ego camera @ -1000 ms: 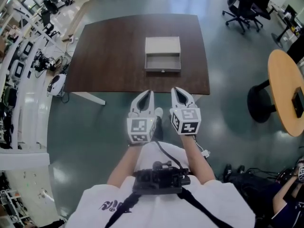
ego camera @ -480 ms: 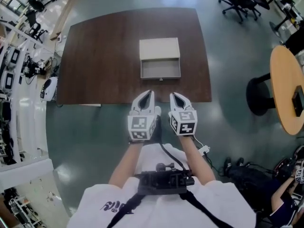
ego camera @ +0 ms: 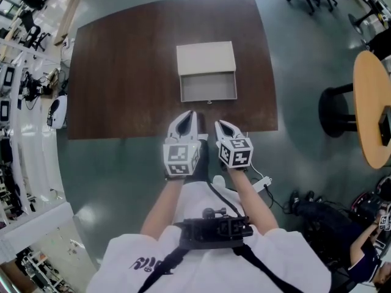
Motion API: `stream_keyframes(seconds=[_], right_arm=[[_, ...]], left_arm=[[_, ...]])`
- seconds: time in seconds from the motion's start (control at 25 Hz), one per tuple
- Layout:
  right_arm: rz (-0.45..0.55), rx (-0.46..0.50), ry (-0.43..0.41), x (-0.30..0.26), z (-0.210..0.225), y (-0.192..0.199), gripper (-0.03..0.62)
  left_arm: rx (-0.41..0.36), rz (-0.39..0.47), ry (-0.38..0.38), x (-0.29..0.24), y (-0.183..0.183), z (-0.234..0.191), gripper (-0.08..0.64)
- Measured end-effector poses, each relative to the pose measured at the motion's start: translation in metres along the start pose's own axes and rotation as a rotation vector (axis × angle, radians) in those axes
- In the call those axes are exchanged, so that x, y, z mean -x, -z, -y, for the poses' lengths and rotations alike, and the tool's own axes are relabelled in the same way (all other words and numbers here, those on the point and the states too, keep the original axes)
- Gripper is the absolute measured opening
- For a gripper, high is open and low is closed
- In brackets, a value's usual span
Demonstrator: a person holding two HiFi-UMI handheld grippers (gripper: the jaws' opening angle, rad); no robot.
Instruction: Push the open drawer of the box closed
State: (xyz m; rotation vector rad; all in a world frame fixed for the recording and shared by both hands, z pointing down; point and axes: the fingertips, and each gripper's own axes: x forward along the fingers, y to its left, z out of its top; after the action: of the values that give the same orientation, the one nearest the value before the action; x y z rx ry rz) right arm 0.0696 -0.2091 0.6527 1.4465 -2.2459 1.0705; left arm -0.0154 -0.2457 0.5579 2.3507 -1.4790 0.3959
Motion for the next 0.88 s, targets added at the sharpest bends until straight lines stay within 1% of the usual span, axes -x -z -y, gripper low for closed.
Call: stream_keyframes(seconds=[0.16,0.32,0.52,0.72,0.76,0.8,0.84,0.88], right_arm=[[-0.042,-0.074,0.0,-0.024,0.007,0.016,-0.011],[-0.077,-0.116,0.016,-0.038,0.024,0.022,-0.011],[-0.138,-0.14,0.035,-0.073,0.025,0.028,-0.009],[-0.17,-0.138,0.08,-0.1,0.043,0.027,-0.008],[-0.174,-0.136,0.089,-0.105,0.044,0.026,0.009],[-0.178,-0.134,0.095,-0.111,0.045,0.025,0.049],[-0.182,-0.131,0.099,-0.115,0.045,0.025,0.067],[-0.186,-0.13,0.102,-0.12,0.045,0.024,0.069]], left_arm=[[0.014,-0.016,-0.007,-0.013,0.006,-0.022,0.011],[0.029,-0.021,-0.003,-0.03,0.002,-0.03,0.011],[0.036,-0.037,0.006,-0.046,-0.002,-0.057,0.011],[0.035,-0.06,0.014,-0.066,0.0,-0.065,0.011],[0.034,-0.065,0.016,-0.069,0.0,-0.068,0.011],[0.034,-0.07,0.019,-0.071,0.0,-0.071,0.01],[0.032,-0.076,0.021,-0.073,0.001,-0.074,0.011],[0.031,-0.083,0.022,-0.076,0.002,-0.077,0.011]])
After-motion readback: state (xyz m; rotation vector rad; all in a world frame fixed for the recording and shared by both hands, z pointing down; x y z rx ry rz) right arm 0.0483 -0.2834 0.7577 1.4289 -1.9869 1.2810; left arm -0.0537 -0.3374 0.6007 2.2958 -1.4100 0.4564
